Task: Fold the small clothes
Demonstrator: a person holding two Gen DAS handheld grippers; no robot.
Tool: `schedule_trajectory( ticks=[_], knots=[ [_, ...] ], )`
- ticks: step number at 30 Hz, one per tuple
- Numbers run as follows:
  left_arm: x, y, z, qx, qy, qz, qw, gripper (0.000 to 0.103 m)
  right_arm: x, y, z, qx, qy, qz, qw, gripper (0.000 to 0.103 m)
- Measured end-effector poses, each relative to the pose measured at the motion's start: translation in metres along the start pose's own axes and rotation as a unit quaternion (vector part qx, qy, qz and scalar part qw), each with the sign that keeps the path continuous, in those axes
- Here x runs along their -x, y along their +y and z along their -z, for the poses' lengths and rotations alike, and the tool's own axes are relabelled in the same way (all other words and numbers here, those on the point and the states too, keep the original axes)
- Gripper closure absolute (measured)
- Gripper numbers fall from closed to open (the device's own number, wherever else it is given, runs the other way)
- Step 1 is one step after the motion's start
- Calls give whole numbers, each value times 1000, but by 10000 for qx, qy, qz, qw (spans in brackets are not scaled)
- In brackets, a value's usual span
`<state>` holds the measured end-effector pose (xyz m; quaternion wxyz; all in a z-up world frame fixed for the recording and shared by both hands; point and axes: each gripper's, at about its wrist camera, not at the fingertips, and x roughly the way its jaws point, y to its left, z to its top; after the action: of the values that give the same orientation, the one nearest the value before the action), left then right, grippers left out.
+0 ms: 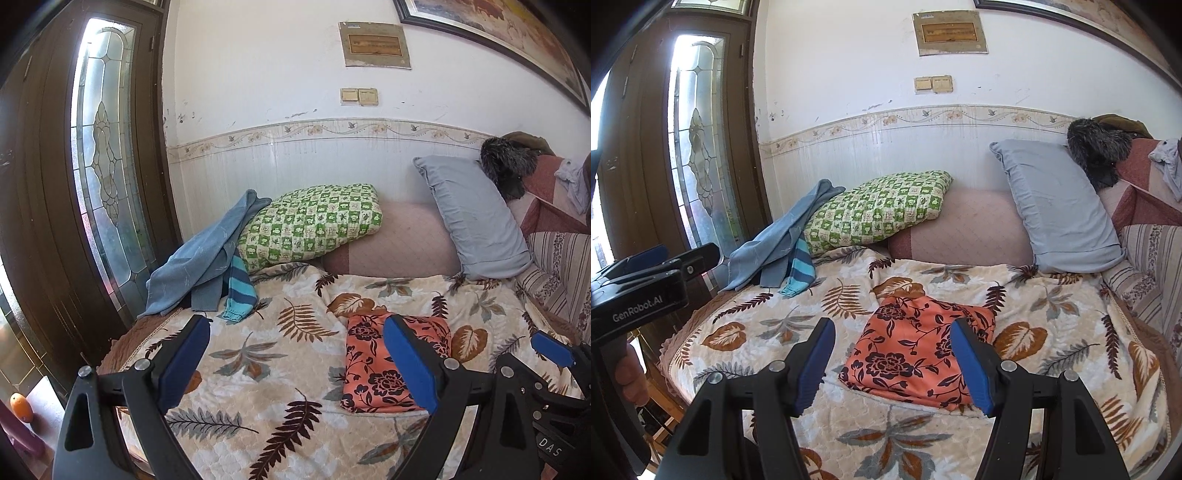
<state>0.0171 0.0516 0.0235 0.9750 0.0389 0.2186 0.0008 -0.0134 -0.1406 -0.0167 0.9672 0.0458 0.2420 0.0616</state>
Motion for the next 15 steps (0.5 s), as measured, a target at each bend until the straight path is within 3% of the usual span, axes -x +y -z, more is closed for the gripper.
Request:
schedule_trajectory(
  ticks=[15],
  knots=[
    [11, 0, 0, 27, -42, 69, 10000, 8, 2, 2, 2, -112, 61, 72, 9999, 35]
  ],
)
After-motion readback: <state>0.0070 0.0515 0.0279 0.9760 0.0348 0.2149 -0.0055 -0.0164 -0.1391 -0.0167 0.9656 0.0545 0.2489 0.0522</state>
